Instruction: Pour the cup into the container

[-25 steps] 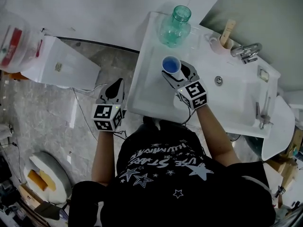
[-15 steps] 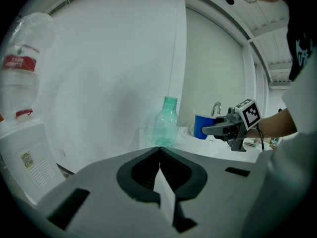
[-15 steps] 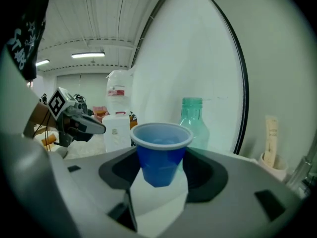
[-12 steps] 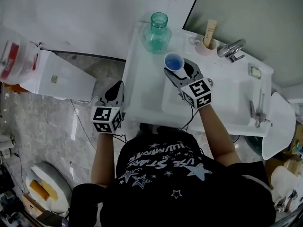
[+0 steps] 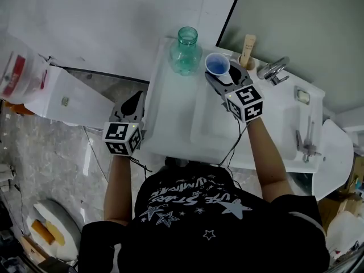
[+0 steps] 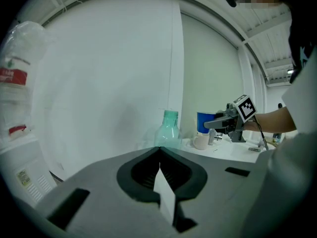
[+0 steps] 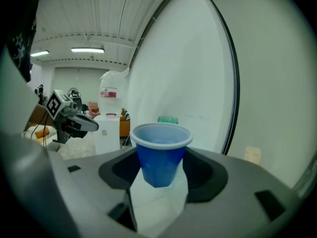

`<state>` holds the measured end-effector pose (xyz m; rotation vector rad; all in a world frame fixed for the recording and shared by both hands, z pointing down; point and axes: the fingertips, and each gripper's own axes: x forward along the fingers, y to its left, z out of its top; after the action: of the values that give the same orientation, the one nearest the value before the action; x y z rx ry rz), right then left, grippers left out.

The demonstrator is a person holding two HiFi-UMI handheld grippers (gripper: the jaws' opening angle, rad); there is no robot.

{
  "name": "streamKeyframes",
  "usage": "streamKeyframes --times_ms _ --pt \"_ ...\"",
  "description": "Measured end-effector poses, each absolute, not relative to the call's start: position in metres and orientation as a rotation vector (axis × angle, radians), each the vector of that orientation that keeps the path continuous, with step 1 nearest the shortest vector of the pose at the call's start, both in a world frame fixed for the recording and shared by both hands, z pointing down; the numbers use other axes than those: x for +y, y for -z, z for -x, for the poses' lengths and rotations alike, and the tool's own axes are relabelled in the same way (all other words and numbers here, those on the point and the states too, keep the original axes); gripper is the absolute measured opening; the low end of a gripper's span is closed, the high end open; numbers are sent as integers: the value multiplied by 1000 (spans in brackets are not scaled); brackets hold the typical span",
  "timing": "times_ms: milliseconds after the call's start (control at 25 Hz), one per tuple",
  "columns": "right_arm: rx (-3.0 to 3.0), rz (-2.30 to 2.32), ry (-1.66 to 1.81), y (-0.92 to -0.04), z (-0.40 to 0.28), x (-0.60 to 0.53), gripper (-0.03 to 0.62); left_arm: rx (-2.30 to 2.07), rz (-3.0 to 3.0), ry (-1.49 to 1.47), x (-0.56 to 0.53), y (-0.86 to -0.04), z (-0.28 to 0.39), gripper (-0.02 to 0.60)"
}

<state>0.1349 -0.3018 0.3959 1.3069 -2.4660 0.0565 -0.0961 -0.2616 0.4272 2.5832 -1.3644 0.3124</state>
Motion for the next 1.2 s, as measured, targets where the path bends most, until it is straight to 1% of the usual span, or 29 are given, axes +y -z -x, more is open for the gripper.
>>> streamKeyframes --times_ms 240,560,1200 --pt "-2423 -1324 27 -376 -140 -334 265 -1393 -2603 -290 -284 -409 99 12" --pt "-2378 -1376 71 -372 -143 -366 264 -1397 -2630 -272 -305 -395 97 12" --pt "-2211 -1394 199 -354 -141 -414 264 -1393 -2596 -295 -306 -410 108 12"
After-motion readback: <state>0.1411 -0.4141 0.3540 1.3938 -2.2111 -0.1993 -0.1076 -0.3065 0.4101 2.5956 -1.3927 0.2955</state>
